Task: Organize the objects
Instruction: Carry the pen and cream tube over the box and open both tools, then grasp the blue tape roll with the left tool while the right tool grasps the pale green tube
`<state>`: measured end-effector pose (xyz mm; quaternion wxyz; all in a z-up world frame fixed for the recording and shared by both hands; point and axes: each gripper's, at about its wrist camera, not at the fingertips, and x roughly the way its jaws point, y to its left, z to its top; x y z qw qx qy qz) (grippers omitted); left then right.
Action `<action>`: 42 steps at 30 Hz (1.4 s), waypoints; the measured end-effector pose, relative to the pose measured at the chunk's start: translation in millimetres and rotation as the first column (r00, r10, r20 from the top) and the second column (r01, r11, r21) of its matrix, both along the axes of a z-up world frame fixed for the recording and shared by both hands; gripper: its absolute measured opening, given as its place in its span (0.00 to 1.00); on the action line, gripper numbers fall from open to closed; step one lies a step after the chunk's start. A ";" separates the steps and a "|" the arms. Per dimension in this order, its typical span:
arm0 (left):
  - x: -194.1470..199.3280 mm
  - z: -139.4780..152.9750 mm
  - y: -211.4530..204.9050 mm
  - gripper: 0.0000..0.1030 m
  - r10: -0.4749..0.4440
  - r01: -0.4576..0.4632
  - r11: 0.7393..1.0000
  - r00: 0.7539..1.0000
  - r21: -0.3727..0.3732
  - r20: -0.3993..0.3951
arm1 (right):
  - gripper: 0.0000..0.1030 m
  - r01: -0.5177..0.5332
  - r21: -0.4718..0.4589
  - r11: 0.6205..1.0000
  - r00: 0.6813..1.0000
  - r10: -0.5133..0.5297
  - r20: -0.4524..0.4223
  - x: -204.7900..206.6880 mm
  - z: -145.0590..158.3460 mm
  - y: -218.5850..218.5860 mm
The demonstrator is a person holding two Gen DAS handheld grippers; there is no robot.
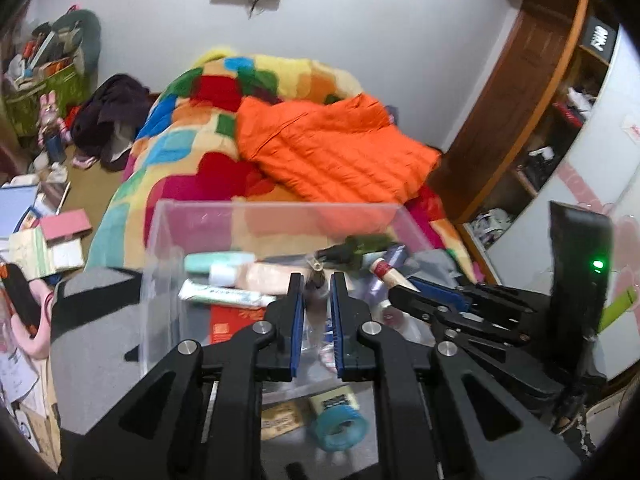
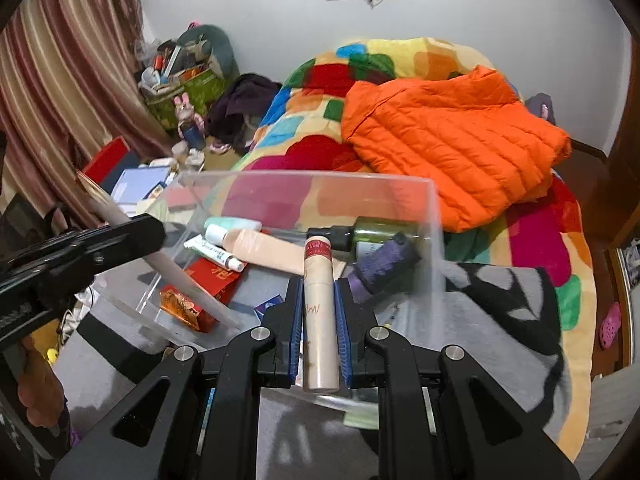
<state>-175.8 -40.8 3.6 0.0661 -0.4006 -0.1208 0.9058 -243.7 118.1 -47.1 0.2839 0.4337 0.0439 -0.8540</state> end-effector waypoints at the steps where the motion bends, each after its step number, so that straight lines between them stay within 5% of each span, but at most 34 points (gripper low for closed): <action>1: -0.8 -3.4 -3.0 0.11 0.010 -0.010 1.000 1.000 -0.001 0.012 | 0.14 -0.010 0.011 1.000 1.000 0.010 -0.001 0.6 -2.2 -3.7; 4: 1.8 -12.1 -11.8 0.18 0.032 -0.032 1.000 0.999 -0.001 0.043 | 0.14 -0.030 0.044 0.999 1.000 0.030 -0.007 4.1 -6.7 -11.2; 9: 14.0 -14.2 -21.4 0.53 0.064 -0.063 0.998 0.997 -0.019 0.047 | 0.21 -0.039 0.068 0.997 0.999 0.040 -0.012 12.1 -4.9 -8.5; 24: 62.6 3.3 -14.5 0.72 0.049 -0.048 0.995 0.999 -0.092 0.002 | 0.52 0.019 0.005 1.000 0.991 -0.018 -0.129 49.8 42.3 56.5; 30: 85.6 -1.6 5.2 0.83 0.015 -0.016 0.989 1.000 -0.149 -0.006 | 0.66 0.021 0.092 0.996 0.993 -0.010 -0.119 59.6 17.2 84.3; 42: 88.9 -45.1 48.7 0.83 -0.060 0.082 0.970 0.993 -0.227 0.105 | 0.67 -0.129 0.262 0.957 0.991 0.132 0.004 30.0 -45.8 75.0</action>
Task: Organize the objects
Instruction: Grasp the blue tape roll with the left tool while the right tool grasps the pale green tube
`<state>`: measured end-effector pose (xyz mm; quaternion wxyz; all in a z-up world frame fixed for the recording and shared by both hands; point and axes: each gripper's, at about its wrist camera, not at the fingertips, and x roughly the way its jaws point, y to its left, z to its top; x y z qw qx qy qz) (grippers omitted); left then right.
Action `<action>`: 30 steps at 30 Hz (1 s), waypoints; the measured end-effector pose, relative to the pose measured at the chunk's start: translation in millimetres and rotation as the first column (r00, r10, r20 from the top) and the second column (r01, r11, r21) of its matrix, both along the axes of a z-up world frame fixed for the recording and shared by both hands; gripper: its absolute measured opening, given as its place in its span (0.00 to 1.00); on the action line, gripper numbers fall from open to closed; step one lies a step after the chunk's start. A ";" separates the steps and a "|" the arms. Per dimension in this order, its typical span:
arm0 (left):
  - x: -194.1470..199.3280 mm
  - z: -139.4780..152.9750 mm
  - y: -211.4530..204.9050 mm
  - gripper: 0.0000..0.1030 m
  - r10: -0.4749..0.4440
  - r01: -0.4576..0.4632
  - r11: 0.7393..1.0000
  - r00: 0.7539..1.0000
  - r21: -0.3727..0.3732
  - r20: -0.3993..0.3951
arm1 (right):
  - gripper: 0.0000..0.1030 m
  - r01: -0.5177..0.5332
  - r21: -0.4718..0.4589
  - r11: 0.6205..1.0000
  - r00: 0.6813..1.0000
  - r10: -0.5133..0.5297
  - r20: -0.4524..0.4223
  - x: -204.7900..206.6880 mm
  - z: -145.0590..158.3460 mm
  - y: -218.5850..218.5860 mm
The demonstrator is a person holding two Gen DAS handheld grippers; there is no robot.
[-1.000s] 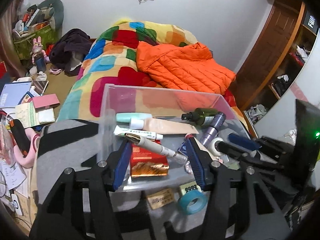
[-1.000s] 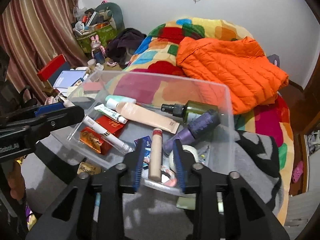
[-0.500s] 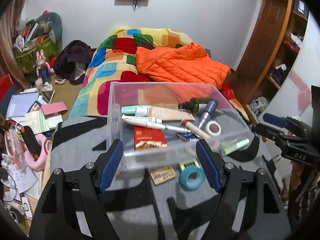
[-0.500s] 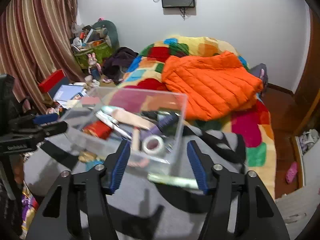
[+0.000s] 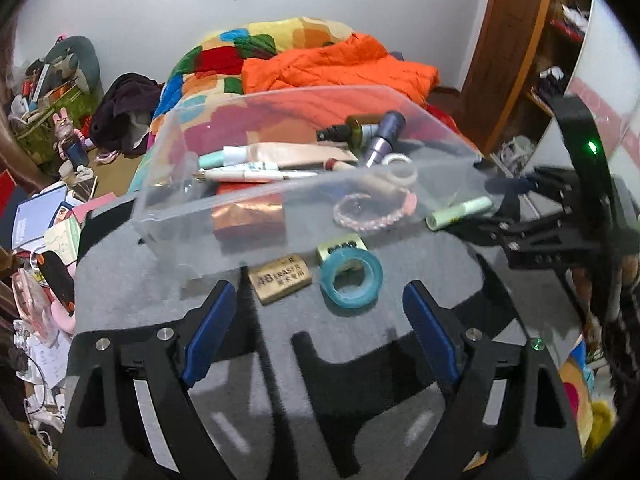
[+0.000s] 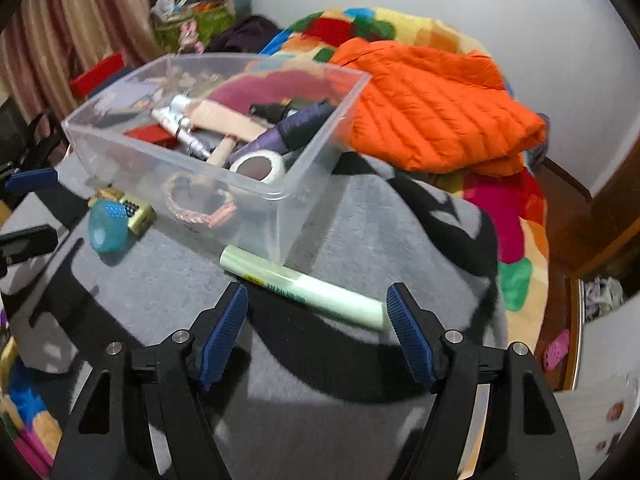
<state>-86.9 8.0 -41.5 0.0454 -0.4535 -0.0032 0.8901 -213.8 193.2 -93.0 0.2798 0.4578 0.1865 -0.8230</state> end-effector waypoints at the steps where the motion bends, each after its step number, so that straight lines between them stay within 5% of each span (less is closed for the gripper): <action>1: -0.8 -1.7 2.5 0.83 -0.009 0.009 1.000 1.000 -0.006 0.001 | 0.67 -0.015 0.007 1.000 1.000 0.015 0.008 -2.1 -2.5 -2.4; 5: -9.0 -7.4 9.3 0.83 -0.027 0.028 0.999 1.000 -0.026 0.009 | 0.62 -0.066 0.034 0.997 0.998 0.065 0.013 2.8 -6.8 -9.2; 7: -14.2 -10.4 12.7 0.83 -0.033 0.034 0.999 0.999 -0.040 0.012 | 0.37 -0.094 0.025 0.995 0.995 0.093 0.026 9.8 -4.6 -9.5; 13: -24.8 -19.3 24.0 0.83 -0.057 0.058 0.996 0.998 -0.067 0.013 | 0.16 -0.140 0.026 0.990 0.990 0.139 0.030 39.9 0.8 -7.3; 17: -27.8 -26.2 26.3 0.63 -0.043 0.042 0.994 0.999 -0.101 0.001 | 0.14 -0.139 -0.002 0.990 0.989 0.139 0.045 52.8 1.6 -6.1; 24: -22.0 -33.5 22.5 0.38 -0.049 0.050 0.997 0.999 -0.055 0.009 | 0.14 -0.052 -0.047 0.998 0.996 0.055 0.067 54.2 -3.2 -11.1; 30: -4.6 -25.8 11.7 0.38 -0.034 0.034 0.999 0.999 0.018 -0.011 | 0.14 -0.044 -0.097 0.994 0.998 0.049 0.049 67.3 2.1 -15.9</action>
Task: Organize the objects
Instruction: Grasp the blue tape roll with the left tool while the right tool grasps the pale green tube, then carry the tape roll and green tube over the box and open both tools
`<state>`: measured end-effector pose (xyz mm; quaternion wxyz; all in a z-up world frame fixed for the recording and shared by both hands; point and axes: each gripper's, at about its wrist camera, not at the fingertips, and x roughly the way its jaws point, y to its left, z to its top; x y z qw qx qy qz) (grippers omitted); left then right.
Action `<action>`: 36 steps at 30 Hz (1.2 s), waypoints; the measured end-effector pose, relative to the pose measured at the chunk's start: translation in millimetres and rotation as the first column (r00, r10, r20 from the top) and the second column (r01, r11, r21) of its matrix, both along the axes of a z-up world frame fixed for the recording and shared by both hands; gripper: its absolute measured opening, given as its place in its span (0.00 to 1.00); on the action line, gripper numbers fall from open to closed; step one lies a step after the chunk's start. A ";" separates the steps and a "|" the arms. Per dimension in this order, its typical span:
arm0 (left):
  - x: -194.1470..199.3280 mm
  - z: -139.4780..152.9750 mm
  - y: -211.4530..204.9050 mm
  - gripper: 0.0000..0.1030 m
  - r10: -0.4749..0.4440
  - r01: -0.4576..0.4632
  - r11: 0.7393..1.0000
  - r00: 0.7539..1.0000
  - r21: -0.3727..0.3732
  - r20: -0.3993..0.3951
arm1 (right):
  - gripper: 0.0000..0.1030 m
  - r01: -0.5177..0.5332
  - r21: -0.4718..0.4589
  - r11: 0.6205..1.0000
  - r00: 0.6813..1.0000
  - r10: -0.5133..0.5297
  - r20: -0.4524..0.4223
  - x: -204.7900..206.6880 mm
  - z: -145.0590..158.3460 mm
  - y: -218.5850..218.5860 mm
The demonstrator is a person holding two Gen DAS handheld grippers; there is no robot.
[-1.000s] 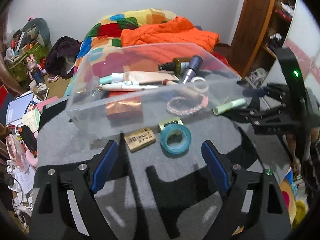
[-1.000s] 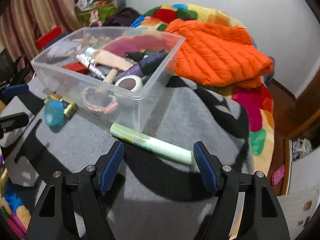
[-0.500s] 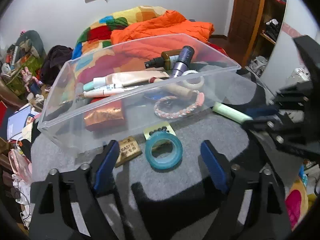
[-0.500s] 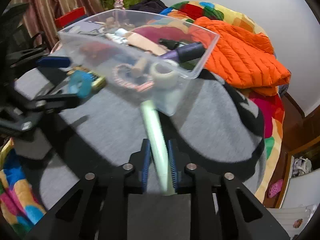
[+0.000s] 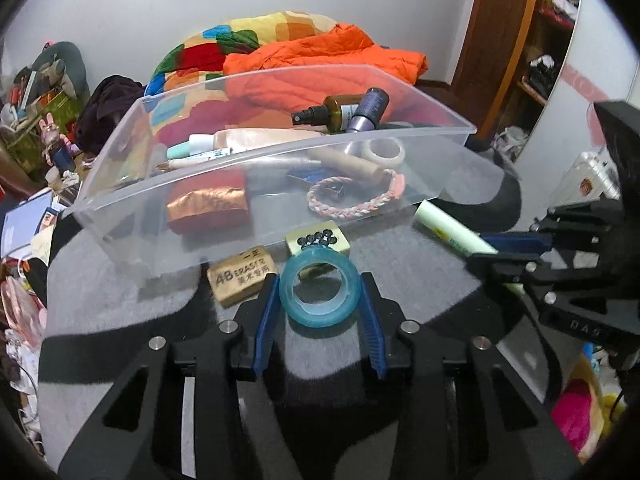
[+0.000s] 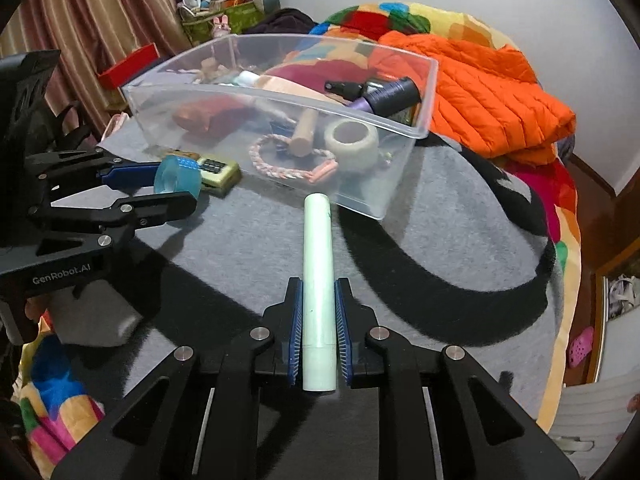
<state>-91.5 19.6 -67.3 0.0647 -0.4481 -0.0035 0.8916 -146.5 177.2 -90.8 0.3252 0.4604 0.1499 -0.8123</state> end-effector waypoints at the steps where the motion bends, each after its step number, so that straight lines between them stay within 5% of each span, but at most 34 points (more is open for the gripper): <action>1: 2.9 1.8 -1.3 0.38 0.003 -0.003 1.000 1.000 0.007 -0.005 | 0.14 -0.003 -0.015 1.000 1.000 0.003 0.001 3.5 2.3 -1.0; 12: 22.6 40.8 -7.3 0.38 0.023 -0.019 0.999 0.994 0.042 -0.105 | 0.14 0.022 -0.160 0.987 0.998 -0.032 -0.057 17.3 42.8 -7.0; 23: 8.5 75.8 -23.6 0.38 0.056 -0.042 0.997 0.979 0.072 -0.196 | 0.14 0.113 -0.278 0.954 0.986 -0.143 -0.089 -17.8 79.9 -13.7; 36: -39.5 82.8 -51.7 0.38 0.116 -0.102 0.991 0.974 0.081 -0.197 | 0.14 0.195 -0.288 0.938 0.970 -0.229 -0.088 -68.9 85.6 -37.0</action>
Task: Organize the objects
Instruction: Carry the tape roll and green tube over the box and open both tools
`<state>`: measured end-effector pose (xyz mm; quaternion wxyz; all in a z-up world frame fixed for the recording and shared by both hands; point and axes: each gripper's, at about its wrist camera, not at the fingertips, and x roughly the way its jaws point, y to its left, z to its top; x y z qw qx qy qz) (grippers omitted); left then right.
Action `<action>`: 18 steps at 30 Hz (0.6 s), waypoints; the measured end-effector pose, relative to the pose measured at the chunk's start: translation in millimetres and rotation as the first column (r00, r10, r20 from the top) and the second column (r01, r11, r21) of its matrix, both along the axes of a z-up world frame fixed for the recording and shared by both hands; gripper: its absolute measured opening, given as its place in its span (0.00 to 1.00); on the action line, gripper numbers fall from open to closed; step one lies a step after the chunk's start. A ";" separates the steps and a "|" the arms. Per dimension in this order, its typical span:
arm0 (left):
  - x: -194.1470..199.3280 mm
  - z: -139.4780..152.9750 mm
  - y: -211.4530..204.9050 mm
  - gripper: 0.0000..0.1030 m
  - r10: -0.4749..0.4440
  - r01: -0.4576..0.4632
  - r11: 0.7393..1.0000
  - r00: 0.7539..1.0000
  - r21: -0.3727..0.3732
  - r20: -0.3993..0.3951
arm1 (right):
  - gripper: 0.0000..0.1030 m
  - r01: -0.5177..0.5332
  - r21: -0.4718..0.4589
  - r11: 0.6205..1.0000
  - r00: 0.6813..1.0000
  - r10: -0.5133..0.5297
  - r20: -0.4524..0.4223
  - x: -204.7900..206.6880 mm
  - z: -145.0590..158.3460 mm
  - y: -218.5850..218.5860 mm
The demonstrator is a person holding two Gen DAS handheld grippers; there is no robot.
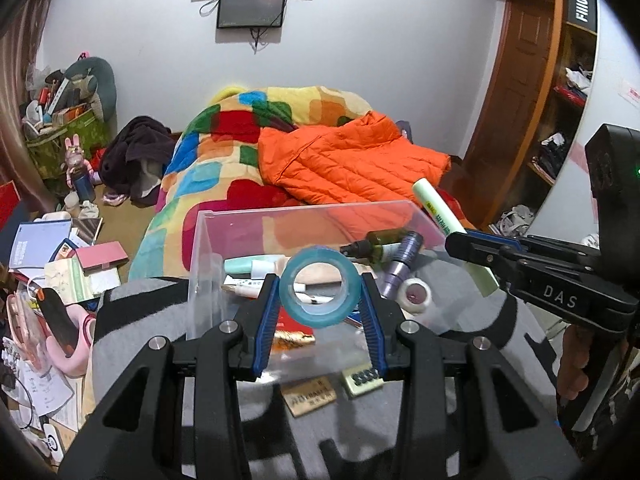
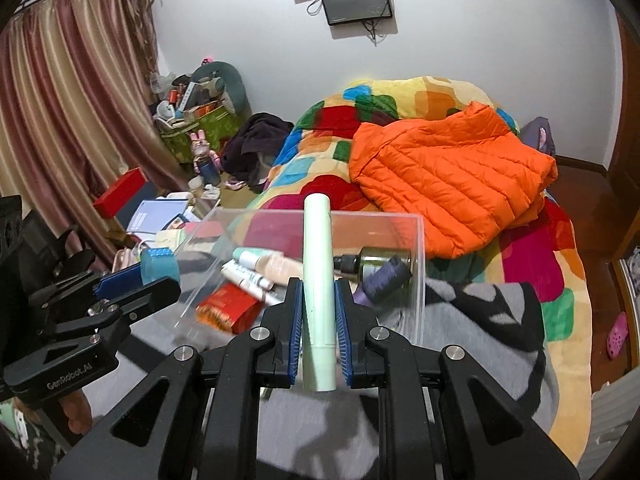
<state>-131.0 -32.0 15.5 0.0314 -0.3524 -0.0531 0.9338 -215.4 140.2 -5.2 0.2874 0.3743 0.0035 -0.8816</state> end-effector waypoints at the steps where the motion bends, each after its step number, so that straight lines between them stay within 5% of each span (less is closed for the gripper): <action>1: -3.4 -2.7 -1.6 0.38 0.003 -0.003 1.000 1.000 0.002 0.011 | 0.14 0.004 0.007 1.000 1.000 -0.004 0.005 -3.8 -2.2 -2.5; 18: -29.8 -36.1 -6.3 0.39 -0.021 0.017 0.999 0.994 0.034 0.109 | 0.14 -0.043 0.131 0.990 0.995 0.031 0.095 -19.9 -46.8 -32.4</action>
